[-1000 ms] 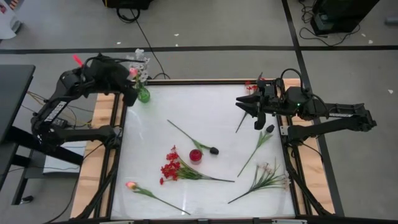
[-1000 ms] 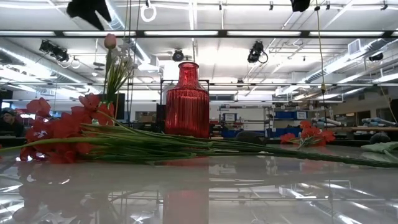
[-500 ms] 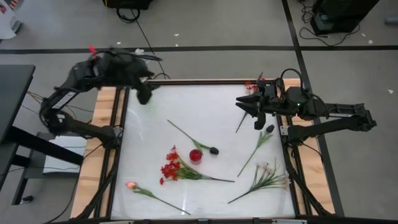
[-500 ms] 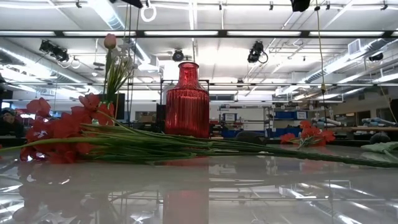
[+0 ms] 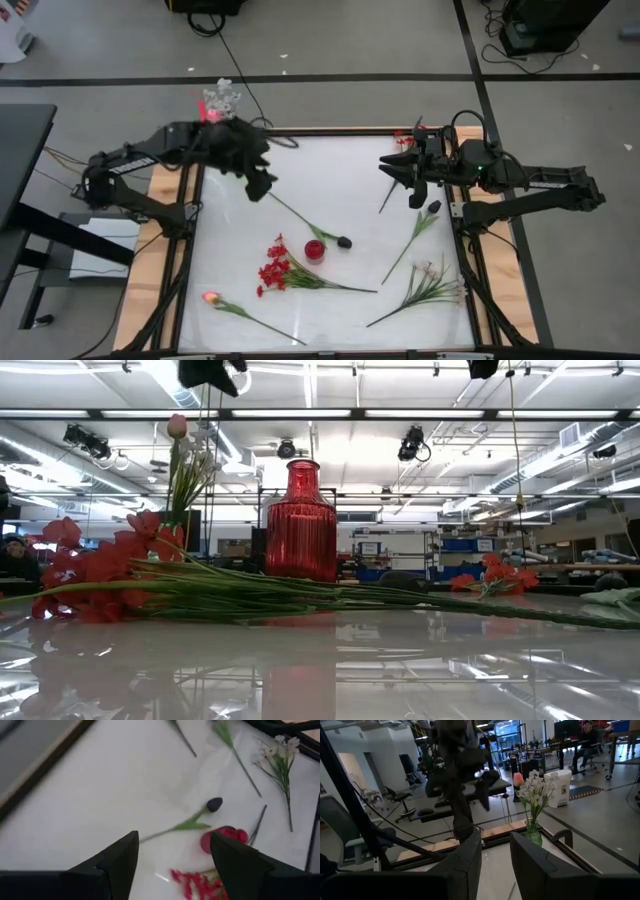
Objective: Sort flowers into vase by color
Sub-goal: Put the pink flowers into the green flower vase
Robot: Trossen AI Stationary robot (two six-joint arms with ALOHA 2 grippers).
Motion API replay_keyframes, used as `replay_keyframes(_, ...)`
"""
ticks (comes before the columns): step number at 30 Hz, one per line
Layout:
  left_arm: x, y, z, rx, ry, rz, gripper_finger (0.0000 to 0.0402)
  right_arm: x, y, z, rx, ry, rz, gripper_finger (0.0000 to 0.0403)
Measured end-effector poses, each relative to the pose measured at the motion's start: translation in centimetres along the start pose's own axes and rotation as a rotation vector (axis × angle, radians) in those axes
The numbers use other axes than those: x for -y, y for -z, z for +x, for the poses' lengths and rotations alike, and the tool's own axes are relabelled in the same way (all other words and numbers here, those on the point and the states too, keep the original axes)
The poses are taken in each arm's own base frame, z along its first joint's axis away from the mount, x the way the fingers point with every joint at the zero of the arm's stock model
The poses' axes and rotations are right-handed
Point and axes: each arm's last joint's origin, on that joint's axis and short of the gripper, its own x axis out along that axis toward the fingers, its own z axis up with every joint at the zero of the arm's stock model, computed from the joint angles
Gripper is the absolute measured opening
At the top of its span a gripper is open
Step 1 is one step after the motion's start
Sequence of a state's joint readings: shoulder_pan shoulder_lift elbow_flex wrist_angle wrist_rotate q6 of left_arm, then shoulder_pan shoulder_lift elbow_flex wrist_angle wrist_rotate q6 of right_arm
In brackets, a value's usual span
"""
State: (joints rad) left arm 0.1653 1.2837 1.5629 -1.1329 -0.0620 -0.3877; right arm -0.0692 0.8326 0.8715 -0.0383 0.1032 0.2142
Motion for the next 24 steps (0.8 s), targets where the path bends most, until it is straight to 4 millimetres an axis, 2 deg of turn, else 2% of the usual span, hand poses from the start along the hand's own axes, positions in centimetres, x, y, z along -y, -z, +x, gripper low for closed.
replay_keyframes(5,0.2,2.6,1.1,-0.057,-0.017,-0.194,0.0249,0.0,0.0,0.0,0.0,0.0,0.0,0.0113)
replay_keyframes(11,0.9,6.5,1.9,-0.144,-0.031,-0.569,0.0249,0.0,0.0,0.0,-0.001,0.0,0.0,0.0113)
replay_keyframes(14,1.4,9.2,2.5,-0.185,-0.055,-0.744,0.0249,0.0,0.0,0.0,0.0,0.0,0.0,0.0113)
replay_keyframes(18,1.8,13.8,3.3,-0.246,-0.142,-1.065,0.0249,0.0,0.0,0.0,0.0,0.0,0.0,0.0113)
replay_keyframes(21,2.8,16.9,4.2,-0.299,-0.197,-1.274,0.0249,0.0,0.0,0.0,0.0,0.0,0.0,0.0113)
replay_keyframes(24,4.1,18.4,5.4,-0.379,-0.163,-1.304,0.0249,0.0,0.0,0.0,0.0,0.0,0.0,0.0113)
